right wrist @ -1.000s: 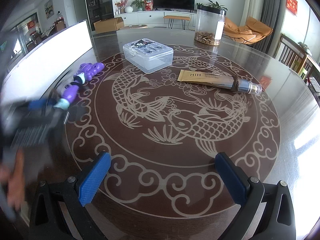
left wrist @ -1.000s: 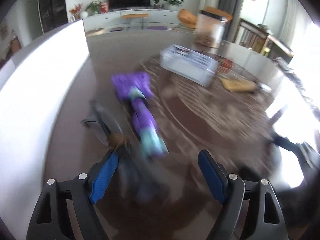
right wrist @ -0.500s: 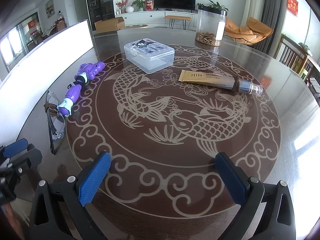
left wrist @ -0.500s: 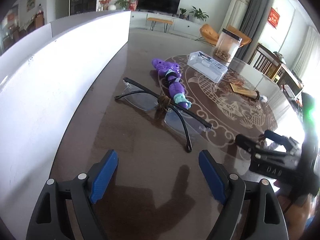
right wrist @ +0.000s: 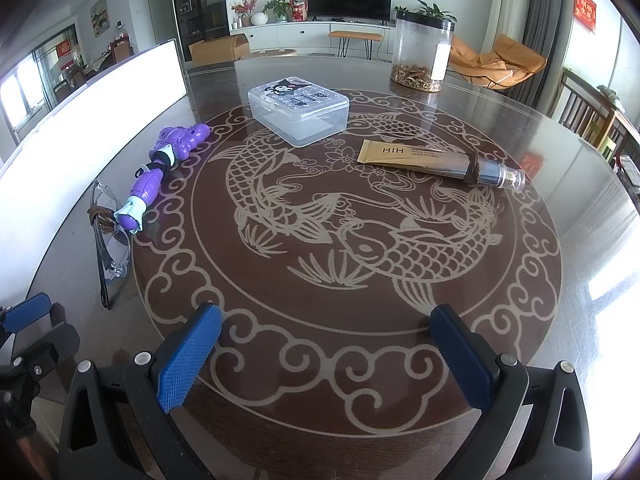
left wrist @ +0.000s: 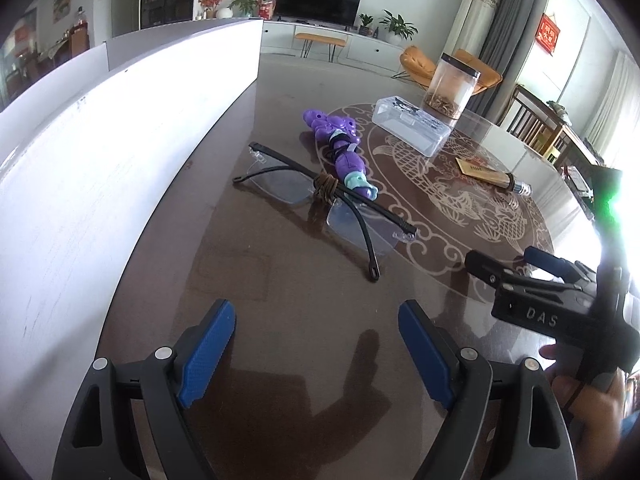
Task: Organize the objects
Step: 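Reach the right gripper to the purple toy and close on it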
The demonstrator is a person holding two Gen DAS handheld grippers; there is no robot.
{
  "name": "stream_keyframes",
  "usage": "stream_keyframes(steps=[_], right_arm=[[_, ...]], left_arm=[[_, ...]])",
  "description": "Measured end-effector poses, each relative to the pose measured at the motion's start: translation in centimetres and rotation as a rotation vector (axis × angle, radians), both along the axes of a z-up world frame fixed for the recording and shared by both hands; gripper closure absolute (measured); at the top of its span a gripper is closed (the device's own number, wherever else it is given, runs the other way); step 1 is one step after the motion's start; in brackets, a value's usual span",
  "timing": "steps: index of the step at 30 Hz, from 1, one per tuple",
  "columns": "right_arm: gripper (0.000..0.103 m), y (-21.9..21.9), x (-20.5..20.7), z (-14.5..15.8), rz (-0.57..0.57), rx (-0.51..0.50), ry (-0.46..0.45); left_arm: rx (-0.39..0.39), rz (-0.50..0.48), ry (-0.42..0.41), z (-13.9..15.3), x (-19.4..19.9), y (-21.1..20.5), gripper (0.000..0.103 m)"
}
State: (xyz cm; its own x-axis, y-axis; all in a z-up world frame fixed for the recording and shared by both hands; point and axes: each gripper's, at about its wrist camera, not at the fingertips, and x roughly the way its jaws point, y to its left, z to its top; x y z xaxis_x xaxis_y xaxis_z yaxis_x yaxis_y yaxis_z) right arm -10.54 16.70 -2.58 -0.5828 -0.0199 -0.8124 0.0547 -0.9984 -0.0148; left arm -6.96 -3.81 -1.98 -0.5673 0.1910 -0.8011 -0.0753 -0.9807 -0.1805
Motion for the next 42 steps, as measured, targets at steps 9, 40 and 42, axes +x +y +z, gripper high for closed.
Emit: stream_keyframes(steps=[9,40,42], right_arm=[[0.0,-0.1,-0.5,-0.1,0.034,-0.001,-0.007],[0.002,-6.5,-9.3,1.7,0.35,-0.163,-0.041],[0.019,-7.8,-10.4,2.0,0.342,-0.163,-0.059]], left_arm=[[-0.031,-0.021,0.023,0.6,1.8,0.7,0.019],[0.154,0.189,-0.006,0.6,2.9,-4.2,0.019],[0.14,0.183,-0.008,0.5,2.8,-3.9,0.019]])
